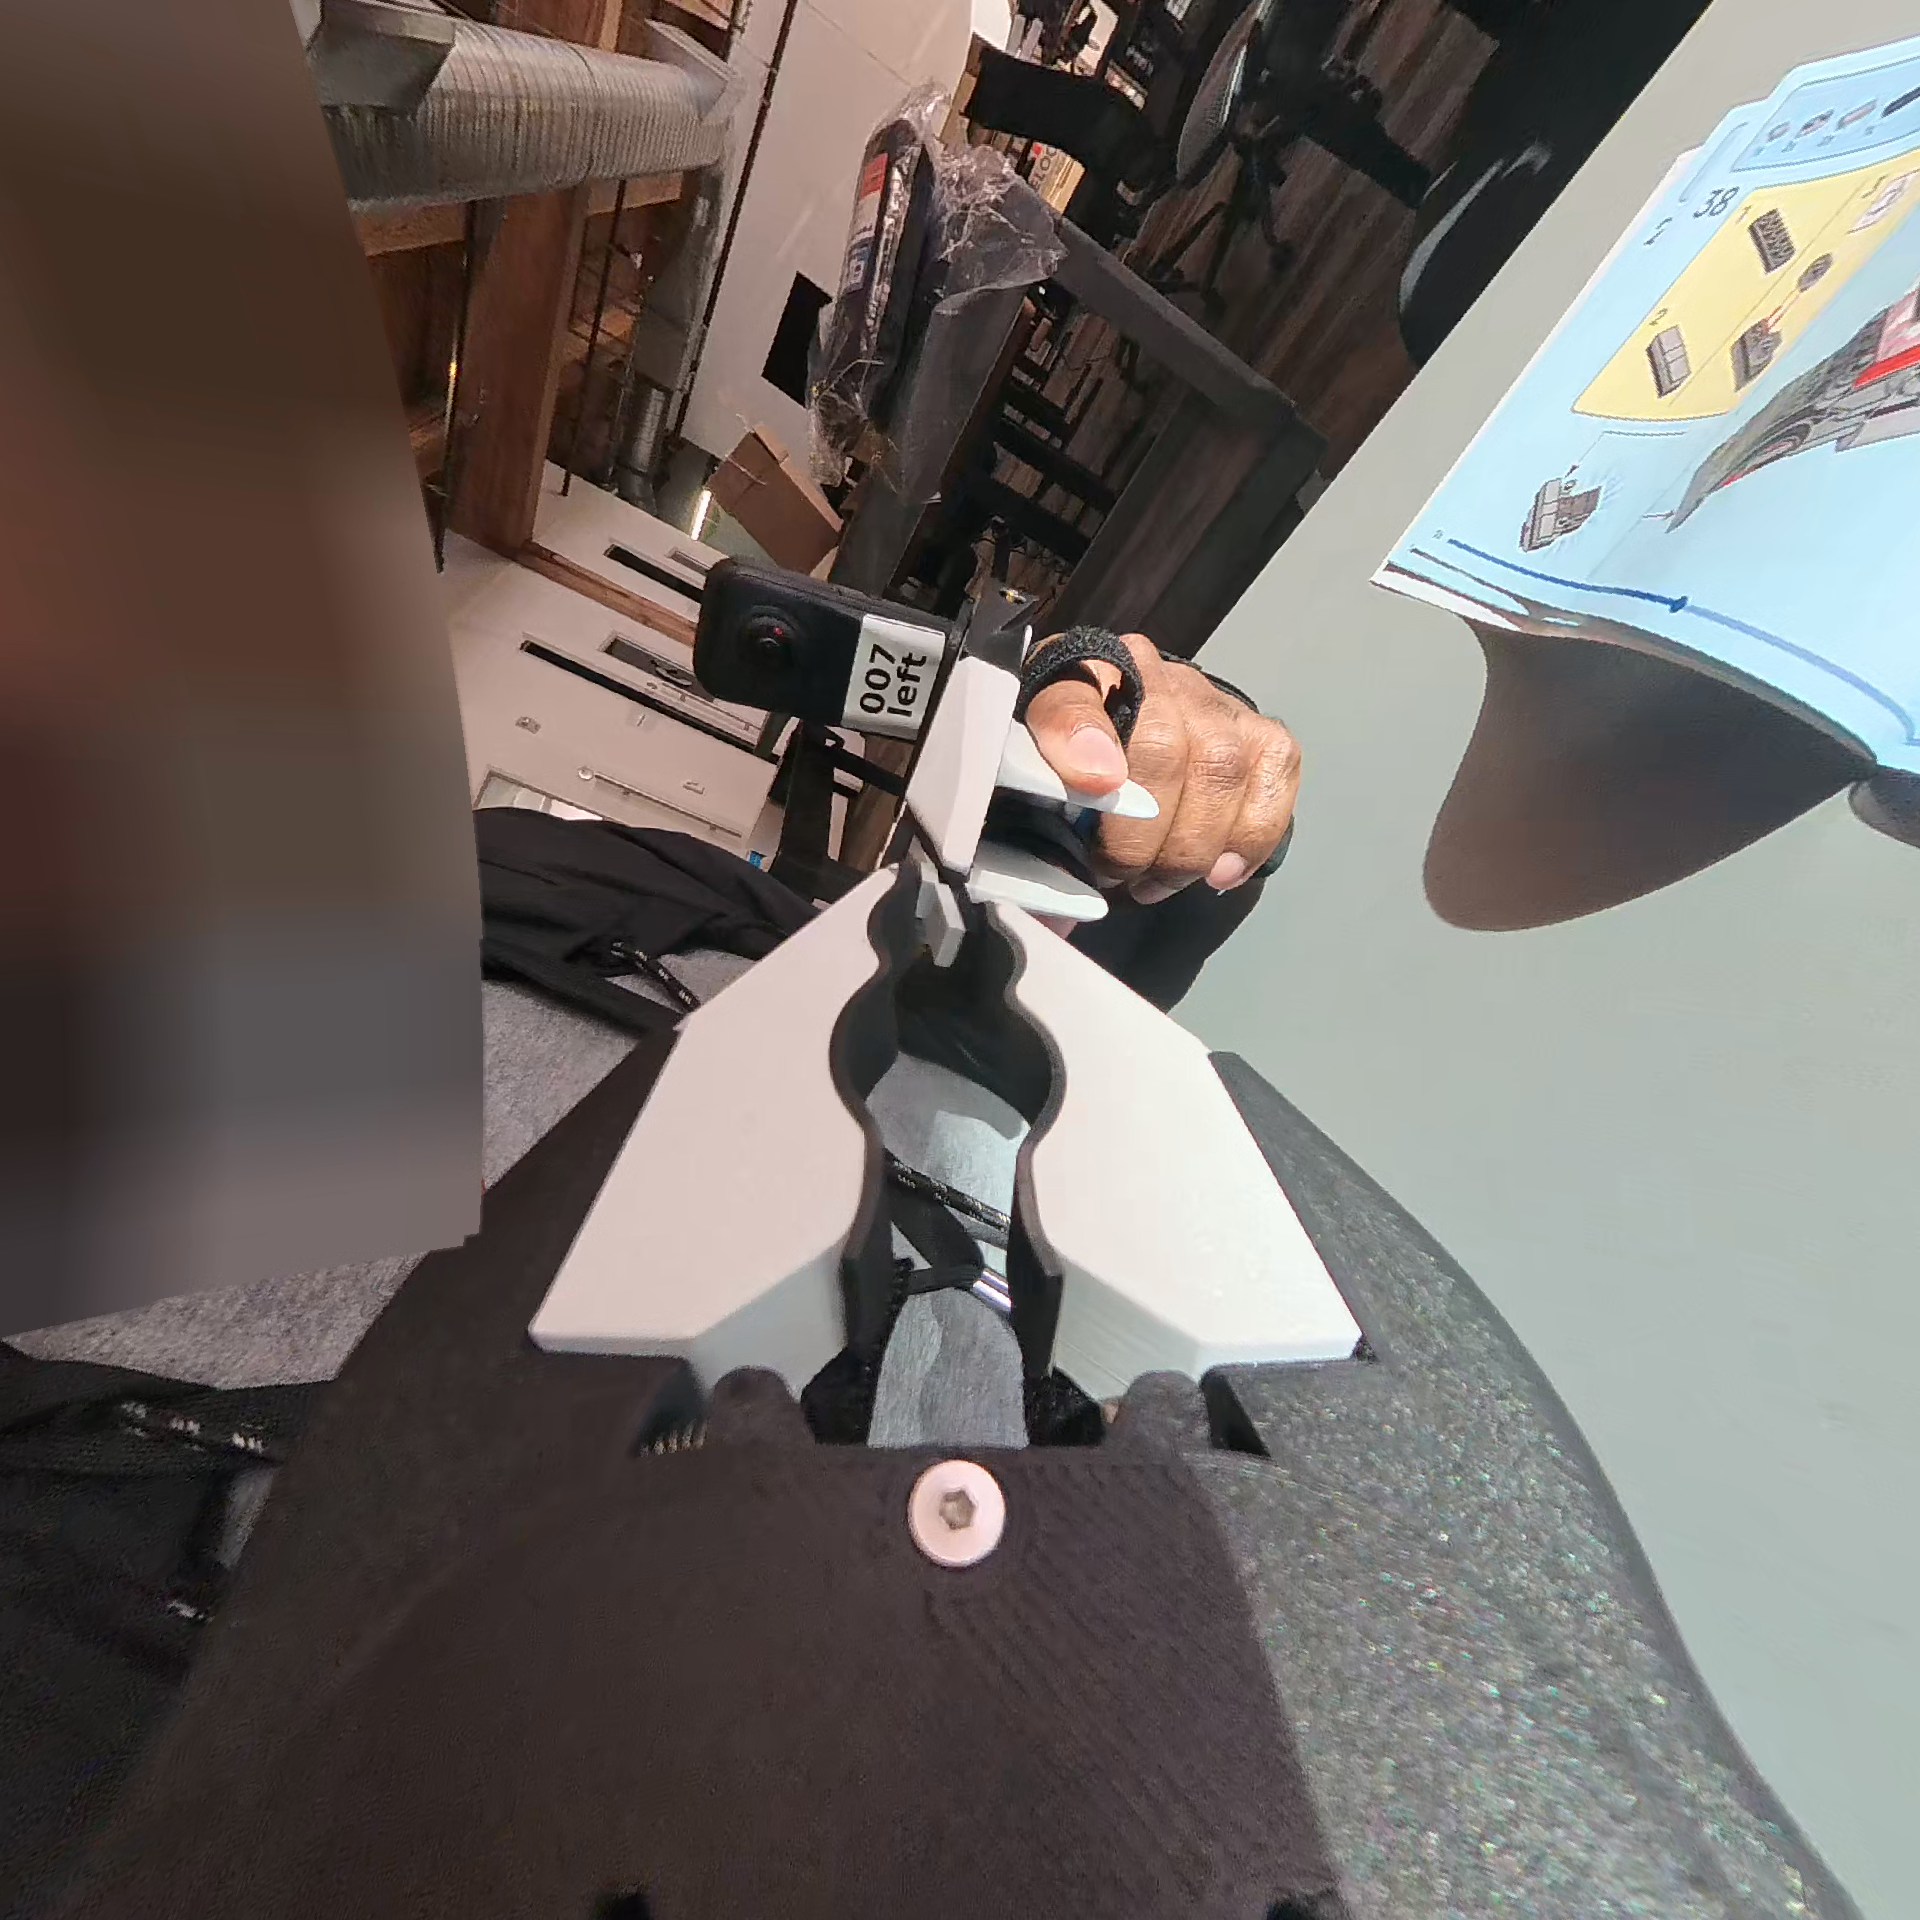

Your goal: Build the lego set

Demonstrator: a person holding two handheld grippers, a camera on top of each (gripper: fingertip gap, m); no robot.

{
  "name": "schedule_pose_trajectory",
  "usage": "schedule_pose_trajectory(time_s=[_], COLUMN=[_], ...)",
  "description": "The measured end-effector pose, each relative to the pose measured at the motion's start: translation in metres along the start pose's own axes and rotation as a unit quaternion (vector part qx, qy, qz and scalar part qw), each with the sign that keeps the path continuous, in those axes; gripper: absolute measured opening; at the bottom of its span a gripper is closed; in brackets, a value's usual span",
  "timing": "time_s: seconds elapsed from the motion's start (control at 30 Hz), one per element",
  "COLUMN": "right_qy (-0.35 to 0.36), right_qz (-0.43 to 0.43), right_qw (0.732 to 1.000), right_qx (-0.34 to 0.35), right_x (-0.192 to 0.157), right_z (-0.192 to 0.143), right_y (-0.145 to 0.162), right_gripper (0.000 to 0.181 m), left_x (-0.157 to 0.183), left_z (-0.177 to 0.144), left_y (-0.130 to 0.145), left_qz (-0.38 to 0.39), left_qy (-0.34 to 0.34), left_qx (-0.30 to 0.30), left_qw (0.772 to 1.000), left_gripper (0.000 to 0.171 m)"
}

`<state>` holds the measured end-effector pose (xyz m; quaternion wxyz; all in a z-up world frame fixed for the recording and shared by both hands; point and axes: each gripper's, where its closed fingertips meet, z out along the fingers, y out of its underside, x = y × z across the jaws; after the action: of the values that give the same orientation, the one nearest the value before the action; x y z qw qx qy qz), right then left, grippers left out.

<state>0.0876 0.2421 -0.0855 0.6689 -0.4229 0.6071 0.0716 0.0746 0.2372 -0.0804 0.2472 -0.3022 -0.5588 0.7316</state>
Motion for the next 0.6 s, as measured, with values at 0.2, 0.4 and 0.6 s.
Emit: schedule_pose_trajectory(time_s=[0.2,0.4,0.6], right_qy=[-0.004,0.007,0.016], right_qz=[-0.005,-0.010,-0.046], right_qw=[1.000,1.000,0.999], right_qx=[0.005,0.009,0.013], right_x=[-0.0009,0.0030,0.0019], right_z=[-0.0002,-0.0012,-0.0023], right_y=[0.0004,0.0010,-0.0006], right_gripper=[0.005,0.005,0.006], left_x=[0.0003,-0.0008,-0.0013], left_z=[0.0008,0.0018,0.0029], left_y=[0.0022,0.0062,0.0043], left_qz=[0.013,0.018,-0.013], left_qy=[-0.003,-0.007,-0.004], left_qx=[-0.008,-0.021,-0.014], left_qw=[1.000,1.000,1.000], left_gripper=[0.008,0.008,0.010])
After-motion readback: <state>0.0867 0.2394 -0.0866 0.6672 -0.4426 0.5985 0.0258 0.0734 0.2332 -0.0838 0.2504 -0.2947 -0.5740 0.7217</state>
